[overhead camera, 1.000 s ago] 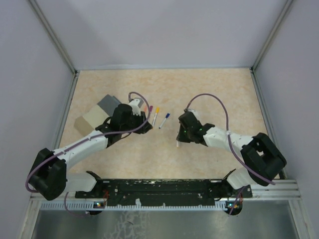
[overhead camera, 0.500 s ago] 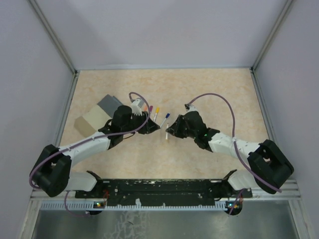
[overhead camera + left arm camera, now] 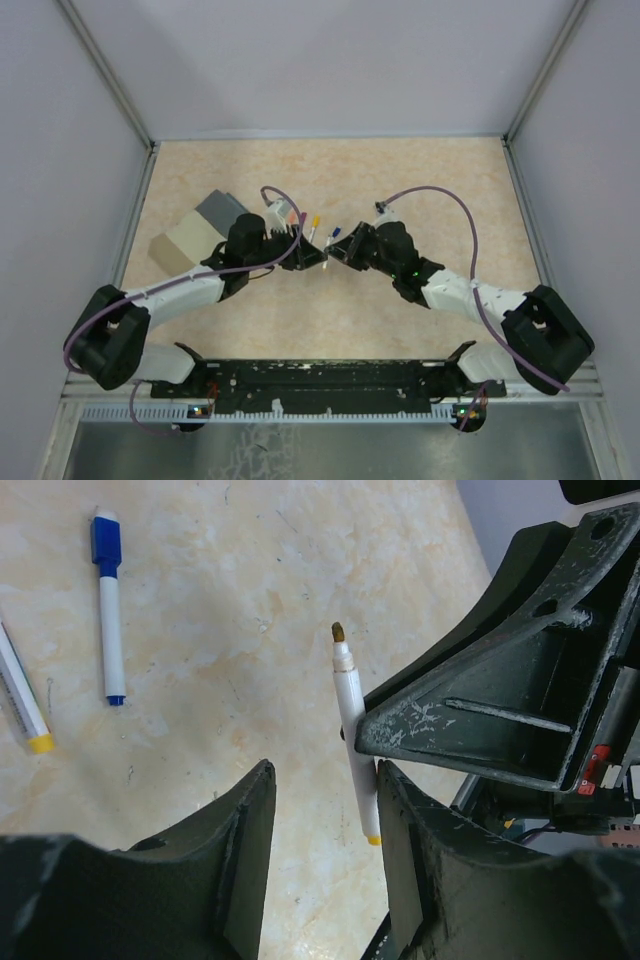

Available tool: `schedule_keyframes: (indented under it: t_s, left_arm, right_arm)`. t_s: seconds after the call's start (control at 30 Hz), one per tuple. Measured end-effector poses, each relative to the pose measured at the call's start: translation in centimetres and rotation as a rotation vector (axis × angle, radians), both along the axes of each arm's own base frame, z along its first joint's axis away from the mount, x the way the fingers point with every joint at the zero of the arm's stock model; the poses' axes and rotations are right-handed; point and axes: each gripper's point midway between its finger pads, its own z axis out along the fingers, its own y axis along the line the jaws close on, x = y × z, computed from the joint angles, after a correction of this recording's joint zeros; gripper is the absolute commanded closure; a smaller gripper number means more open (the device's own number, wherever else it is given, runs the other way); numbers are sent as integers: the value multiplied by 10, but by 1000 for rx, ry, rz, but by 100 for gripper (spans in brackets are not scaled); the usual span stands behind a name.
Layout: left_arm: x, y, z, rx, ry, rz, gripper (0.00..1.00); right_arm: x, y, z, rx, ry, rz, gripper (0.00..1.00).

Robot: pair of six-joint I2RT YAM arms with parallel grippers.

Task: Insert the pens into the pen caps
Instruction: Pick up the pen cap from the center of the board.

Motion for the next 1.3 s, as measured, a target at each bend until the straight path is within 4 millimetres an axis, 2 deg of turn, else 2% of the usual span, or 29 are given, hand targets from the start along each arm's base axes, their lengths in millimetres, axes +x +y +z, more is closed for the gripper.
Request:
schedule_keyframes:
  t_s: [0.2, 0.33, 0.43, 0.6, 0.7, 0.8, 0.87, 1.0, 1.13, 1.3]
  left_arm:
    - [-1, -5, 5, -30, -4, -20, 50]
    - [-2, -8, 3, -41, 11, -30, 56]
    - [-3, -10, 3, -49, 13, -38, 66]
    - [-4, -13, 10, -75, 4, -53, 91]
    - [-5, -14, 10, -77, 4, -57, 100]
    - [-5, -14, 10, -75, 4, -56, 100]
    - [-4, -13, 9, -68, 1, -55, 100]
    - [1, -6, -1, -8, -6, -22, 100]
    - [15, 10, -5, 64, -20, 37, 100]
    - [34, 45, 10, 107, -73, 136, 100]
  right_arm:
    - [-1, 6, 10, 44, -13, 19, 92]
    - [-2, 8, 14, 62, -14, 26, 92]
    - [-2, 10, 18, 80, -23, 35, 92]
    - [-2, 12, 20, 103, -29, 46, 92]
    - [-1, 13, 19, 107, -29, 50, 91]
    - [-2, 13, 18, 105, -34, 53, 84]
    - [-2, 12, 18, 96, -42, 57, 76]
    - [-4, 8, 14, 37, -76, 78, 65]
    - [-3, 2, 15, -58, -141, 102, 64]
    - [6, 2, 27, -204, -251, 168, 64]
